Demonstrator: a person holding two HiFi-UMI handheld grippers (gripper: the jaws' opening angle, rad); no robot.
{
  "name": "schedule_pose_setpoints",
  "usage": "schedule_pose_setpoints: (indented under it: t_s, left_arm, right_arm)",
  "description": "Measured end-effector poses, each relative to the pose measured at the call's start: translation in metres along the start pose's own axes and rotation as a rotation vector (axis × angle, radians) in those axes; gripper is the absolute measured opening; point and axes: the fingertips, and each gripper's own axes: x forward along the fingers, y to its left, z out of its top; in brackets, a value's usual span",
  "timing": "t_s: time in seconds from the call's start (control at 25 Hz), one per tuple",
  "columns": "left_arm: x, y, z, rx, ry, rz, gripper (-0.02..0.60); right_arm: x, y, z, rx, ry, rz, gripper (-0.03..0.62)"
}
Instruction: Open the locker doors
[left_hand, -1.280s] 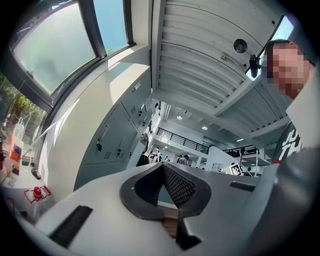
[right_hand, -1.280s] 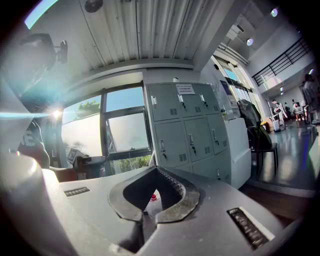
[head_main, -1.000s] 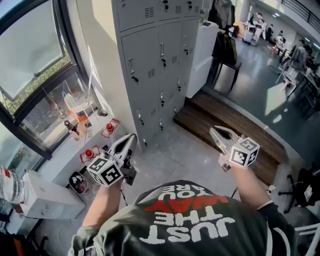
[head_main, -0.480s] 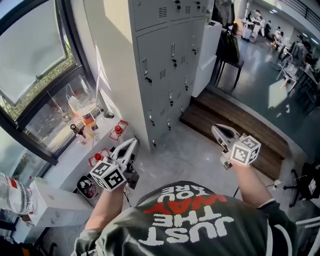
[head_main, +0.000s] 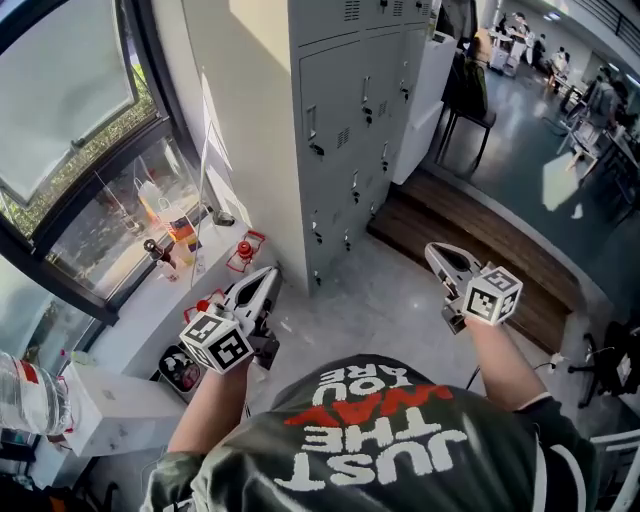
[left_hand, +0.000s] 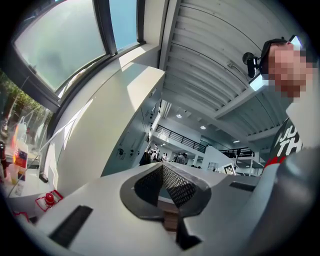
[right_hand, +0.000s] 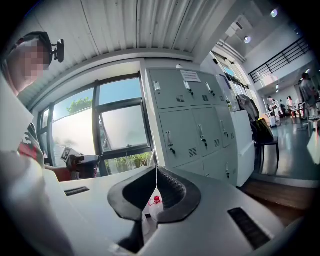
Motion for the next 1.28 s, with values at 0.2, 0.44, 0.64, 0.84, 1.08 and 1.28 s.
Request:
schedule_pose_setpoints:
  t_s: [0.2, 0.44, 0.64, 0.84, 1.08, 1.28]
  left_arm:
    - [0.043, 0.003, -0.007, 0.012, 0.027, 0.005, 0.000]
    - [0.128, 0.022, -0.025, 0.065, 0.067, 0.033, 0.000]
    - [0.243, 0.046, -0.047, 0.119, 0.041, 0.056, 0.000]
    - [0.356, 0.071, -0.067, 0.120, 0.063, 0.127, 0.000]
    - [0.433, 0.103, -0.088, 0.100, 0.111, 0.184, 0.000]
    - [0.463, 0.143, -0.105, 0.074, 0.144, 0.180, 0.000]
  right_arm:
    - [0.018, -0.034, -0.002, 0.030, -0.020, 0.017, 0.037]
    - [0.075, -0.107, -0.010, 0.058, -0.010, 0.116, 0.037]
    - [0.135, -0.206, -0.008, 0.014, 0.026, 0.245, 0.037]
    - [0.180, -0.297, 0.014, 0.013, 0.070, 0.348, 0.037]
    - [0.224, -0.370, 0.001, 0.065, 0.132, 0.391, 0.037]
    - [0.267, -0.393, -0.023, 0.047, 0.187, 0.392, 0.037]
